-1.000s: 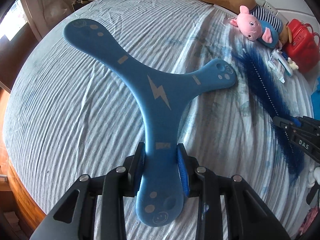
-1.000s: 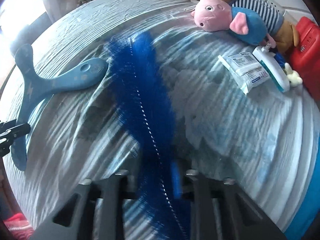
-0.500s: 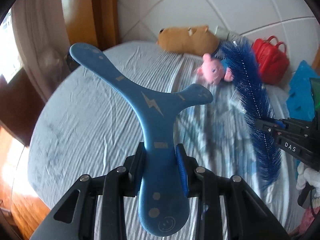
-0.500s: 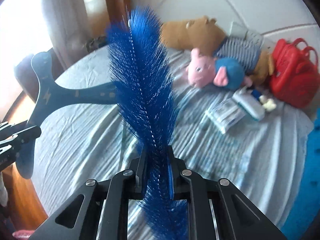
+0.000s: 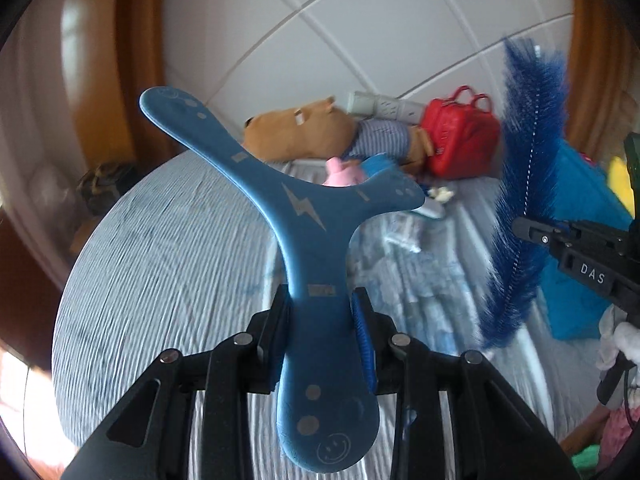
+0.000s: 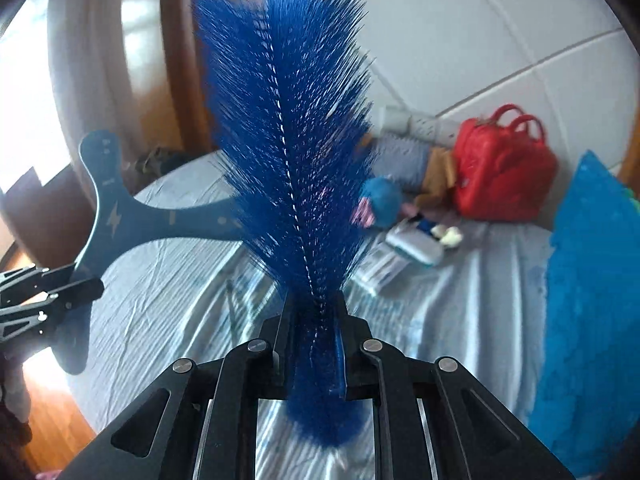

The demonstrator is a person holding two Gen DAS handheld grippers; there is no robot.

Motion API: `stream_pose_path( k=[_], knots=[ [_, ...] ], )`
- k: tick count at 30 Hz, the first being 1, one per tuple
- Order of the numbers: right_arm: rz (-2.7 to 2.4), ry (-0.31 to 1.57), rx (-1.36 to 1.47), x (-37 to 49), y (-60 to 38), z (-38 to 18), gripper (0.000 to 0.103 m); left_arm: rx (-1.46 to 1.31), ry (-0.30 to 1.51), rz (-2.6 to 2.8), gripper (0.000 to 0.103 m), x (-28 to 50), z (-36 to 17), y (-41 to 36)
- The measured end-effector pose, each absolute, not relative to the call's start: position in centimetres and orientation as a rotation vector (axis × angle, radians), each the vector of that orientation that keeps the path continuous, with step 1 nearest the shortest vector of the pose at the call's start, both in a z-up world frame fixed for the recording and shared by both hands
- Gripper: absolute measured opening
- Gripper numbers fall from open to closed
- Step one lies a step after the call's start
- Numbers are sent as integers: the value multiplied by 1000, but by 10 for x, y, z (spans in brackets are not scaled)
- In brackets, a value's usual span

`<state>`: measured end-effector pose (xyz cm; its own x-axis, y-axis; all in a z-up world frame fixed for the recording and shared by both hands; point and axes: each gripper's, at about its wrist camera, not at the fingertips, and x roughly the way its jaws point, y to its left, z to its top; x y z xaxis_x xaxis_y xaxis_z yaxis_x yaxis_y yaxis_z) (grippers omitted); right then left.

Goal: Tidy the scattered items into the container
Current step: 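Lift the boomerang with the left gripper while the right gripper lifts the feather duster, then carry the boomerang and feather duster in both grippers over the blue crate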

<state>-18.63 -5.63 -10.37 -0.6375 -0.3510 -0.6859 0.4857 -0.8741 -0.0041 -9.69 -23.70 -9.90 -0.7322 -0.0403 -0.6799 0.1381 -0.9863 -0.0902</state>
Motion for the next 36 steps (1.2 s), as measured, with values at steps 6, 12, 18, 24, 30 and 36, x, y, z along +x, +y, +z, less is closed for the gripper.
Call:
stream_pose_path(
  k=[6,12,18,24,30,36],
  knots=[
    [-2629,176,882,-165,-33,-60,14,1057,113,-2998,30,-103,-67,-215],
    [-2755,119,780,-150,-2,-8,14,1016,33,-3132,30,-111,-36,-179],
    [-2800,113,733,-141,36,26,14,1000,-5,-3180,30,-116,-27,-131],
    [-2743,119,746,-132,82,22,14,999,43,-3141,30,-117,-38,-88],
    [-2660,154,745,-112,113,14,14,999,85,-3080,30,-97,-45,-51],
    [-2651,138,746,-80,132,11,14,991,59,-3091,30,-68,-43,-33]
  ],
)
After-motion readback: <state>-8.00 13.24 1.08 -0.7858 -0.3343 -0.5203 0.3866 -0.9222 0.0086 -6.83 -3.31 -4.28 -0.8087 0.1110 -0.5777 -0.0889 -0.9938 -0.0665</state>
